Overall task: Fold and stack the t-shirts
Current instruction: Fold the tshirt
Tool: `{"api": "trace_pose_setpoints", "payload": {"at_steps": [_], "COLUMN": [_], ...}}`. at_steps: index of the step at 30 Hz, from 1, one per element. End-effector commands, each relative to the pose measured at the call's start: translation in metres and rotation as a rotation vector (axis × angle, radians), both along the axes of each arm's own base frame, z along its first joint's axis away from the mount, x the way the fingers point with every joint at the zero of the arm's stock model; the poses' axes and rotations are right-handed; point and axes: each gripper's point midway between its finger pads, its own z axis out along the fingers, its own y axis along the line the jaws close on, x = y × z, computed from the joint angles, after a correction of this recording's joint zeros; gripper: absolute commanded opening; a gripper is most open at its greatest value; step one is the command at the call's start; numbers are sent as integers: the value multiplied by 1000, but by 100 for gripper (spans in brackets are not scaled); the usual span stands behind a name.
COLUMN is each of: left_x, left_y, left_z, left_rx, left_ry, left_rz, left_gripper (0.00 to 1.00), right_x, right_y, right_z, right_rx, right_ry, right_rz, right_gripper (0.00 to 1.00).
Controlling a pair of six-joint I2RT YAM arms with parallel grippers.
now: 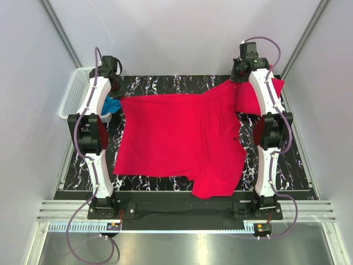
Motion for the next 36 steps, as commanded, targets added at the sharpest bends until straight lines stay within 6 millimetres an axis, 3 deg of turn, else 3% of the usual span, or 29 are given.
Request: {"api": "trace_pose_setpoints", "payload": {"at_steps": [1, 7, 13, 21, 27, 36], "left_x": [9, -5, -17, -12, -26, -46], "left_y": [3, 3, -12, -21, -21, -31], "left_z": [16, 5, -11, -3, -6, -16], "left_rx": [4, -1, -7, -9, 8, 0], "left_ry": [-61, -18, 37, 12, 35, 86], "left_rz": [-10, -13, -62, -92, -98, -134], "left_gripper": [0, 0, 0, 0, 0, 0], "right_x": [-2, -19, -32, -36, -53, -74], "right_y": [5, 8, 7, 5, 10, 12], "right_z": [7, -5, -1, 7, -6, -5], "right_rx": [-4, -41, -38, -37, -30, -28], "right_ry": [-19, 25, 30, 11, 58, 74], "right_rz": [20, 28, 28, 25, 35, 44], "right_gripper": [0, 0, 0, 0, 0, 0]}}
